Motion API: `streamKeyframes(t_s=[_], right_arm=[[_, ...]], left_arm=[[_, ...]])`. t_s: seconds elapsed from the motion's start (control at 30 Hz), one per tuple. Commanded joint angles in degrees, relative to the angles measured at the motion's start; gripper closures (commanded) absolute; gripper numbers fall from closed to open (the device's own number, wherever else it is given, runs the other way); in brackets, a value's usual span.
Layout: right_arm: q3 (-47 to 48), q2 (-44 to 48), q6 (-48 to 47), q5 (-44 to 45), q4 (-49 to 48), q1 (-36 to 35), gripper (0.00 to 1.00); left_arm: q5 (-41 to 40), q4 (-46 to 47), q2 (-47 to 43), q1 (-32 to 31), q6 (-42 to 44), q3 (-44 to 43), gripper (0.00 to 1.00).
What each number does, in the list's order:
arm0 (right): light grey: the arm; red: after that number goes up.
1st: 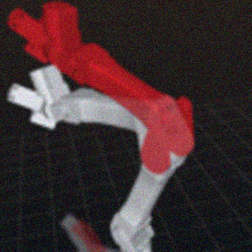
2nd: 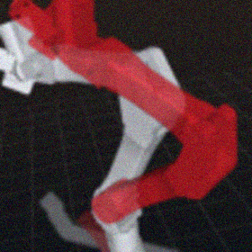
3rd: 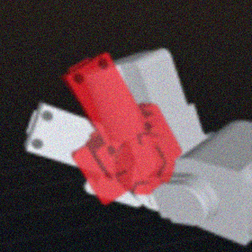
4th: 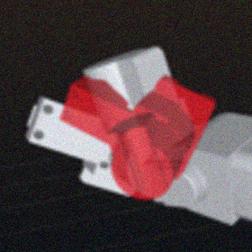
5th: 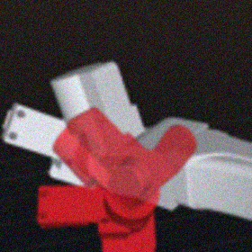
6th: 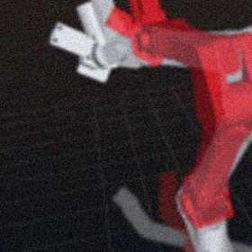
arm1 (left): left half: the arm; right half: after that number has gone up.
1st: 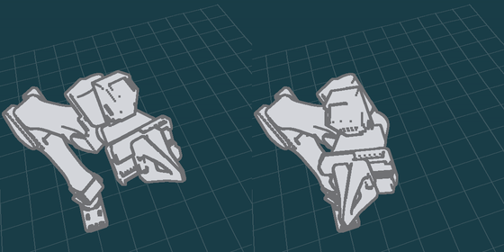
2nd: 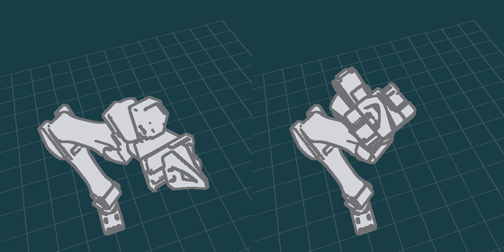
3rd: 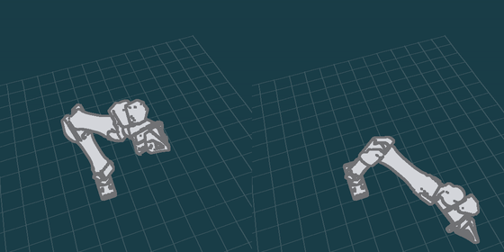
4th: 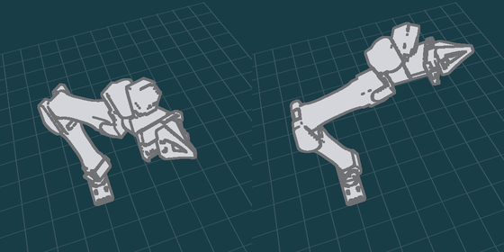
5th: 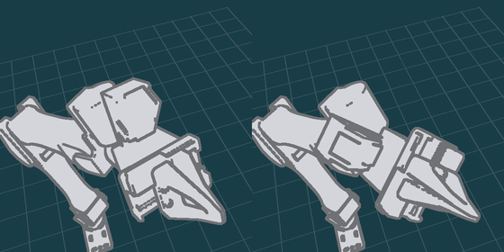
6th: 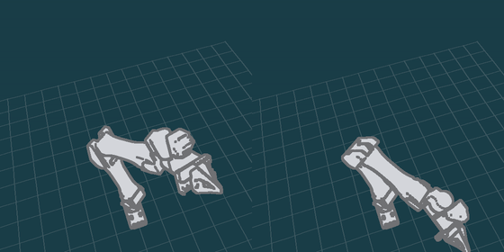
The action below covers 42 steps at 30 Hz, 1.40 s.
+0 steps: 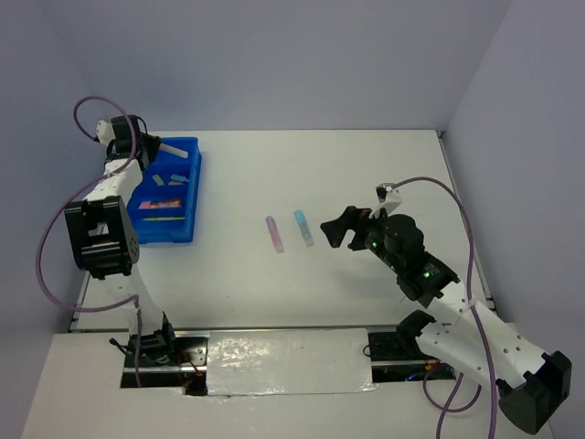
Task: Sort the stationery into containers
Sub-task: Place the pen in the storage box, then pick up the pen from the center of the board.
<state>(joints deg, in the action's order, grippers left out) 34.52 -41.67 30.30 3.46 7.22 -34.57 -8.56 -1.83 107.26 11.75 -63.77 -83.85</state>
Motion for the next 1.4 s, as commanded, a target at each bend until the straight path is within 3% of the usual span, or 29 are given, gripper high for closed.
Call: streamKeyframes(t_s=[0.0, 0.07, 0.27, 0.53, 0.6, 0.63, 0.67, 0.7, 0.73, 0.8, 0.83, 1.0, 1.13, 1.33, 1.37], right_arm=[[-0.3, 0.0, 0.0, -0.7, -3.3, 0.1, 0.0], [-0.4, -0.2, 0.0, -1.0, -3.5, 0.2, 0.0], [0.5, -2.9, -0.6, -1.4, -4.4, 0.2, 0.0], [3.5, -7.5, -1.7, -2.3, -5.0, 0.2, 0.0], [4.0, -8.8, -1.8, -2.5, -5.4, 0.2, 0.0], [4.2, -9.2, -1.9, -2.6, -5.6, 0.3, 0.0], [4.8, -10.2, -2.3, -2.8, -5.4, 0.2, 0.0], [5.2, -10.7, -2.4, -2.8, -5.2, 0.2, 0.0], [6.1, -11.8, -2.7, -2.8, -4.8, 0.3, 0.0], [7.1, -13.0, -3.4, -3.1, -4.3, 0.4, 0.0], [8.3, -14.5, -3.6, -3.2, -3.7, 0.5, 0.0], [10.7, -20.5, -6.1, -6.1, -4.2, 1.8, 0.0], [24.3, -40.3, -8.8, -3.6, 7.7, 3.4, 0.0], [41.0, -60.4, -12.8, 1.7, 17.8, 3.3, 0.06], [42.3, -61.9, -12.9, 2.0, 18.8, 3.1, 0.11]], left_arm=[[0.0, 9.1, 1.8, 1.7, -2.4, -5.2, 1.0], [1.7, 13.3, 3.9, 3.0, -3.2, -4.7, 1.0], [3.7, 13.7, 10.3, 3.5, -4.4, -8.3, 0.98], [4.0, 14.6, 12.6, 3.5, -4.5, -7.8, 0.85], [4.1, 14.8, 12.5, 3.5, -4.3, -7.4, 0.72], [3.6, 14.0, 12.4, 3.6, -4.3, -7.4, 0.62], [3.3, 13.0, 12.3, 3.7, -4.4, -7.9, 0.45], [2.5, 11.7, 11.9, 3.7, -4.6, -8.2, 0.38], [2.5, 10.7, 11.7, 3.7, -4.8, -8.2, 0.25], [2.2, 9.3, 10.3, 3.7, -4.8, -8.3, 0.14], [2.0, 8.8, 9.9, 3.7, -4.4, -8.5, 0.01], [3.6, 3.4, 5.5, 4.9, -5.0, -11.2, 0.01], [11.0, -5.6, -1.0, 4.4, 1.3, -15.4, 0.01], [10.8, -21.1, -16.5, -2.4, 13.0, -7.1, 0.01], [12.2, -22.9, -20.7, -3.0, 13.6, -4.4, 0.01]])
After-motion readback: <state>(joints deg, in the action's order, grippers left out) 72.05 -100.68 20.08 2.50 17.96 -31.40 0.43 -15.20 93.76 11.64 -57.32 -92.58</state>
